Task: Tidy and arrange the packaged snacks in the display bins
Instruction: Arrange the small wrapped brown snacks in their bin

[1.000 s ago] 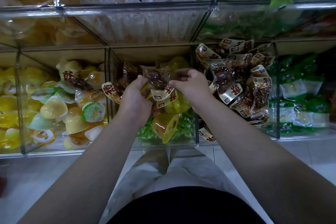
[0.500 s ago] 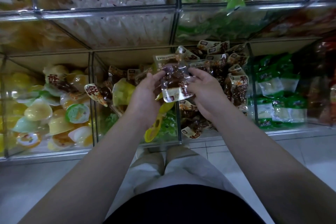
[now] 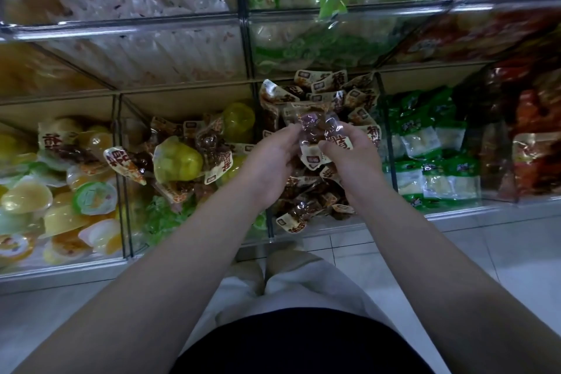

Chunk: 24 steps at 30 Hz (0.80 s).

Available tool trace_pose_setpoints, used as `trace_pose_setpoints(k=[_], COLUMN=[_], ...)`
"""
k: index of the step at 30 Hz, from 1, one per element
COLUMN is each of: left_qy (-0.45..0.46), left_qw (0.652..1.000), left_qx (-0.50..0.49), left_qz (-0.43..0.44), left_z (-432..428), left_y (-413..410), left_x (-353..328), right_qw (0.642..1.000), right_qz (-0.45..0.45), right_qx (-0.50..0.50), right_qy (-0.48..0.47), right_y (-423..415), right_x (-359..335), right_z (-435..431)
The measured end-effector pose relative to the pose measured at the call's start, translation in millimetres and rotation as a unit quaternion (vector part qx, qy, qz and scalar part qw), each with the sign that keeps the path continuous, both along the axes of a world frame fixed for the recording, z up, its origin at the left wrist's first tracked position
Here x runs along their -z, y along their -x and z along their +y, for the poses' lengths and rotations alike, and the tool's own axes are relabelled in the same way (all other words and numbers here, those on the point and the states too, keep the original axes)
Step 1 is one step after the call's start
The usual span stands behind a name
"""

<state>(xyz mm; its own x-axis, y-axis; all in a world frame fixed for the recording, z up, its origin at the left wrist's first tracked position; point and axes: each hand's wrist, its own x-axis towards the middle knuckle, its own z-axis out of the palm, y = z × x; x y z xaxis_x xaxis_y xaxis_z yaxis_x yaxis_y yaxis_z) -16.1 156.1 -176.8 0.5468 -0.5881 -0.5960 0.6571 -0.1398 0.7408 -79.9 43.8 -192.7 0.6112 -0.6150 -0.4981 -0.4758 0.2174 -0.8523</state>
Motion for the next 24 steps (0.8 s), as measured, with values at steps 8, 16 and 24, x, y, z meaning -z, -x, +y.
trace_pose_setpoints(k=[8,16,24], left_qy=[0.011,0.018,-0.009], left_qw=[0.999,0.999,0.992], left_qx=[0.012,-0.022,-0.128], left_qz=[0.035,0.024,0.005], left_z=[-17.5,0.1,37.6], left_y=[6.8,7.5,-11.4], left_x=[-5.4,-4.7,-2.0], right_qw=[0.999,0.998,0.994], right_qz=[-0.039,-0.052,-0.047], right_qx=[0.004,-0.043,-0.073], right_qy=[-0.004,-0.015,-0.063], right_y=[3.7,-4.8,-26.6], right_x=[1.5,-1.1,6.9], right_z=[-16.2,-1.3,31.6])
